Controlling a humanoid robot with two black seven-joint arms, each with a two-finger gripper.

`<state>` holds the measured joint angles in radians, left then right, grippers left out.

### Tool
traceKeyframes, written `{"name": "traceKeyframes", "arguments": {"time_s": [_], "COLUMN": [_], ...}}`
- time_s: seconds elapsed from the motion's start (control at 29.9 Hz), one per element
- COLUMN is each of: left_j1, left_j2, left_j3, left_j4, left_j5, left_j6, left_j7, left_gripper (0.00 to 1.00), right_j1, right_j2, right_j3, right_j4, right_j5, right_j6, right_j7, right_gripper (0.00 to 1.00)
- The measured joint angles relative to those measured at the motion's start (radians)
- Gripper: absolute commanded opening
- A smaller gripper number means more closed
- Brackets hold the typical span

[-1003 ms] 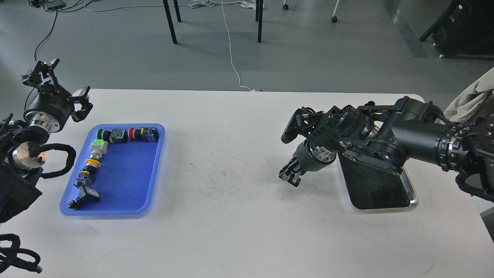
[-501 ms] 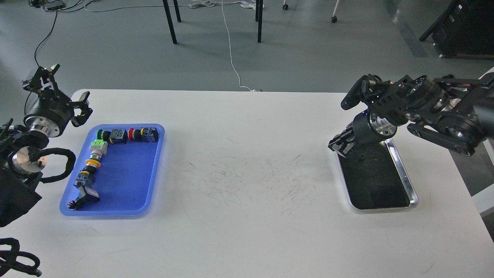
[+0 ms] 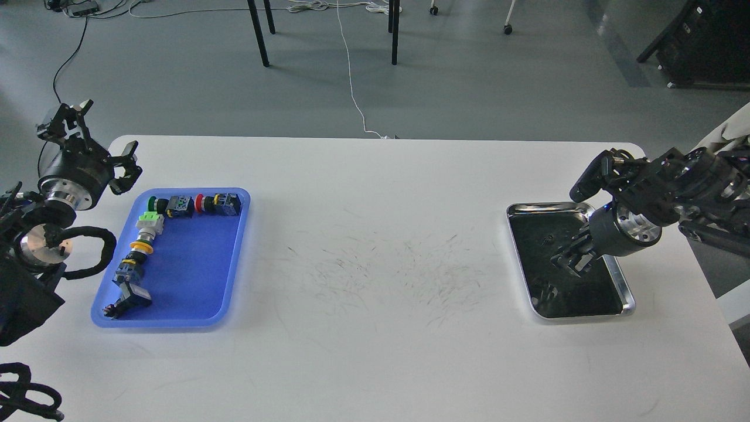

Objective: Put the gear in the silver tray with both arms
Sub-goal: 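Carry the gear over the silver tray and lower it with the right gripper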

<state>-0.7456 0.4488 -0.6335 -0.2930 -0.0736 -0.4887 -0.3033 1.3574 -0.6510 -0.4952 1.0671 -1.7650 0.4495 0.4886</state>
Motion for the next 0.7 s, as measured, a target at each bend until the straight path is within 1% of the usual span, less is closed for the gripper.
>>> {"name": "traceKeyframes", "arguments": {"time_s": [0.43,0.5,0.53,0.57,0.6,0.67,0.7], "left_j1": [0.008,0.008,0.008,0.008,0.008,0.008,0.008], "left_j2": [0.000,0.000,0.000,0.000,0.000,0.000,0.000], "left_j3": [0.000,0.000,0.000,0.000,0.000,0.000,0.000], "left_j4": [-0.003,-0.003,-0.003,-0.003,-0.003,-0.003,-0.003], "left_j5": [0.000,0.000,0.000,0.000,0.000,0.000,0.000], "left_j6": [0.000,0.000,0.000,0.000,0.000,0.000,0.000], "left_j7": [0.000,0.000,0.000,0.000,0.000,0.000,0.000], "left_gripper": [0.98,0.98,0.98,0.98,0.98,0.98,0.98], "right_j1": [-0.044,-0.044,-0.044,-0.044,-0.045,-0.048,-0.051], "right_j2": [-0.007,-0.007,-0.005,-0.002,-0.001,0.001,0.002], "right_j3": [-0.017,-0.016,-0.015,-0.015,-0.015,-0.015,-0.014], "right_j4": [-0.022,-0.028,-0.031,-0.032,-0.032,-0.033,-0.033], "right_j5": [-0.005,-0.005,-0.005,-0.005,-0.005,-0.005,-0.005], "right_j6": [-0.028,-0.029,-0.029,-0.029,-0.029,-0.029,-0.029], "right_j7": [0.000,0.000,0.000,0.000,0.000,0.000,0.000], "right_gripper": [0.01,0.02,0.04,0.10,0.18,0.39,0.47]}}
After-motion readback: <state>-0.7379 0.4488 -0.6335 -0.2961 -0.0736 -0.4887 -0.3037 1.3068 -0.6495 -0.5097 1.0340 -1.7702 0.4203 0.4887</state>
